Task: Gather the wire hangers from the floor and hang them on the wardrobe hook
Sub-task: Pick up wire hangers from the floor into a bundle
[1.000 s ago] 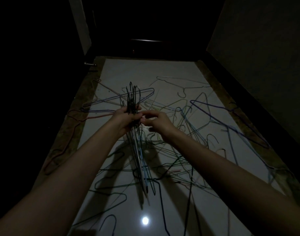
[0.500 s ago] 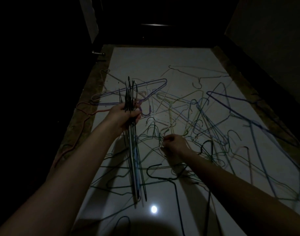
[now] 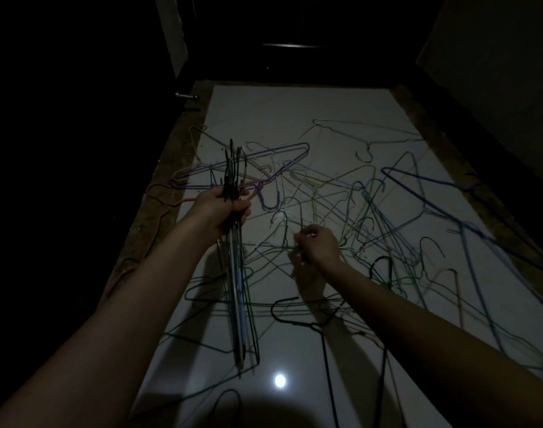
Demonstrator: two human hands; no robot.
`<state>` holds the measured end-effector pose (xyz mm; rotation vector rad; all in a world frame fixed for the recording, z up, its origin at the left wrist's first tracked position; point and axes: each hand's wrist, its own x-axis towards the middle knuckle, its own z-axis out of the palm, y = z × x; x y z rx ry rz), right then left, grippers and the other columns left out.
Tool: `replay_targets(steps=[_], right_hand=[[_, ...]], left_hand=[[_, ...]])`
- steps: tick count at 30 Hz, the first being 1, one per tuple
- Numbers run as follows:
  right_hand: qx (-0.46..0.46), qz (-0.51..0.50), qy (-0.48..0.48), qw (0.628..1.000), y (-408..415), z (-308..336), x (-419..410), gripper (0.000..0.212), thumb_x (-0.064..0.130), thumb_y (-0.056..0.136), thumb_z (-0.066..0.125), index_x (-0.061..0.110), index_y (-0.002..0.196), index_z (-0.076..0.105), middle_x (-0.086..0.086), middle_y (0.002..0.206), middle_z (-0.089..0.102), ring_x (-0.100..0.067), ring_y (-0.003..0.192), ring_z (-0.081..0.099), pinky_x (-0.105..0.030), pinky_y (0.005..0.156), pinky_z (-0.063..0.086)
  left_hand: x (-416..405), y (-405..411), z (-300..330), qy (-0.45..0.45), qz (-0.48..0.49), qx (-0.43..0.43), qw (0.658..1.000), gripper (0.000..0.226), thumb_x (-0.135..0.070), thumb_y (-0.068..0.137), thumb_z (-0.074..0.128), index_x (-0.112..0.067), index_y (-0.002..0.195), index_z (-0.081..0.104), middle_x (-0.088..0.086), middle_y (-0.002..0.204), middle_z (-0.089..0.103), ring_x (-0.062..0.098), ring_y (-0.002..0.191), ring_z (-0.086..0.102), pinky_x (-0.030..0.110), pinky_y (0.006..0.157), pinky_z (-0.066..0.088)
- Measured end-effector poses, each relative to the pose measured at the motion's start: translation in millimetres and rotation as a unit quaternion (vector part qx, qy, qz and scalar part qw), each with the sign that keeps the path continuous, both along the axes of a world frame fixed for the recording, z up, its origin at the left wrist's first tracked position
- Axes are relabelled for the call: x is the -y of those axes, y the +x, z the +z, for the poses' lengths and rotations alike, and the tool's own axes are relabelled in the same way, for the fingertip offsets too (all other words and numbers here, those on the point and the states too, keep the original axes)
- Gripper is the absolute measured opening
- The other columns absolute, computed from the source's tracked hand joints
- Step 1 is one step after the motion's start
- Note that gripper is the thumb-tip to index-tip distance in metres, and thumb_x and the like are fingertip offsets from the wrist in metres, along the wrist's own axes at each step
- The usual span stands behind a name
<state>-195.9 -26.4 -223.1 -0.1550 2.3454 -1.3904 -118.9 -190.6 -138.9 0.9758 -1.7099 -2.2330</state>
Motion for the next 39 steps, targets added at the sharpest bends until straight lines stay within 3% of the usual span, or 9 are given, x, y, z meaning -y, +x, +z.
replay_targets(steps=[5,9,11,16,23,29,32,35,39], right_hand=[[0.005,-0.003,-0.054,0.999,-1.3,13.5,-8.3,0.016,0.012,0.094,0.053,0.004,0.082,0.06,-0.01,0.063,0.054,-0.024,0.05,0.048,-0.031,0.05,0.041],[0.051,0.044,-0.09,0.994,4.5,33.3,-16.6,0.024,0.008,0.095,0.051,0.006,0.072,0.058,-0.01,0.064,0.052,-0.015,0.043,0.048,-0.019,0.04,0.037],[0.058,0.081,-0.103,0.99,9.5,45.5,-18.8,0.019,0.007,0.095,0.051,0.002,0.078,0.058,-0.008,0.063,0.051,-0.007,0.036,0.048,-0.016,0.038,0.035],[0.032,0.115,-0.108,0.987,12.5,70.9,-25.3,0.016,0.011,0.096,0.05,0.003,0.085,0.059,-0.008,0.069,0.054,-0.01,0.043,0.047,-0.018,0.044,0.038],[-0.007,0.167,-0.132,0.977,15.0,111.8,-39.6,0.02,0.009,0.098,0.043,0.007,0.094,0.062,-0.004,0.063,0.039,-0.013,0.053,0.033,-0.021,0.051,0.028],[-0.03,0.135,-0.127,0.982,7.6,130.2,-59.9,0.019,0.013,0.097,0.046,0.009,0.095,0.065,0.0,0.074,0.055,-0.01,0.058,0.049,-0.018,0.054,0.043],[-0.027,0.123,-0.156,0.98,7.2,136.1,-65.6,0.017,0.006,0.096,0.047,0.001,0.094,0.062,-0.003,0.077,0.056,-0.011,0.059,0.053,-0.018,0.056,0.051],[-0.038,0.121,-0.165,0.978,7.8,140.3,-66.0,0.018,0.002,0.095,0.047,-0.004,0.1,0.062,-0.003,0.073,0.059,-0.01,0.058,0.056,-0.018,0.057,0.054],[-0.101,0.152,-0.136,0.974,11.4,151.9,-60.4,0.014,0.001,0.092,0.052,0.005,0.095,0.065,-0.001,0.072,0.06,-0.01,0.059,0.057,-0.018,0.056,0.053]], left_hand=[[-1.7,0.5,17.6,0.0,-0.008,-0.004,1.0,0.021,0.016,0.086,0.049,-0.004,0.081,0.055,0.014,0.069,0.052,0.011,0.039,0.055,0.017,0.041,0.043],[-9.7,1.2,41.1,0.012,-0.012,0.006,1.0,0.023,0.014,0.088,0.047,-0.006,0.08,0.055,0.007,0.049,0.059,0.008,0.033,0.053,0.014,0.036,0.042],[-12.6,2.6,51.6,0.011,-0.032,0.014,0.999,0.021,0.012,0.089,0.048,-0.007,0.083,0.055,0.002,0.043,0.058,0.006,0.033,0.054,0.013,0.035,0.042],[-19.8,3.8,73.2,-0.014,-0.059,0.032,0.998,0.022,0.009,0.089,0.05,-0.01,0.082,0.057,0.009,0.072,0.056,0.004,0.034,0.053,0.011,0.037,0.042],[-29.5,4.6,92.2,-0.005,-0.086,0.031,0.996,0.022,0.006,0.091,0.05,-0.013,0.084,0.058,0.006,0.074,0.058,0.002,0.036,0.053,0.011,0.039,0.043],[-46.3,4.7,93.7,-0.058,-0.111,0.039,0.991,0.02,0.009,0.086,0.055,-0.011,0.082,0.06,0.01,0.076,0.059,0.015,0.061,0.055,0.014,0.041,0.046],[-53.2,3.3,89.1,-0.049,-0.111,0.05,0.991,0.018,0.009,0.085,0.056,-0.009,0.086,0.06,0.012,0.078,0.061,0.017,0.065,0.059,0.018,0.045,0.05],[-64.0,2.5,84.1,-0.036,-0.124,0.049,0.99,0.021,0.012,0.084,0.057,-0.009,0.086,0.059,0.012,0.078,0.062,0.019,0.068,0.062,0.025,0.054,0.053],[-77.4,1.1,81.6,-0.017,-0.139,0.035,0.99,0.025,0.014,0.083,0.056,-0.006,0.096,0.059,0.012,0.08,0.062,0.02,0.071,0.062,0.028,0.061,0.055]])
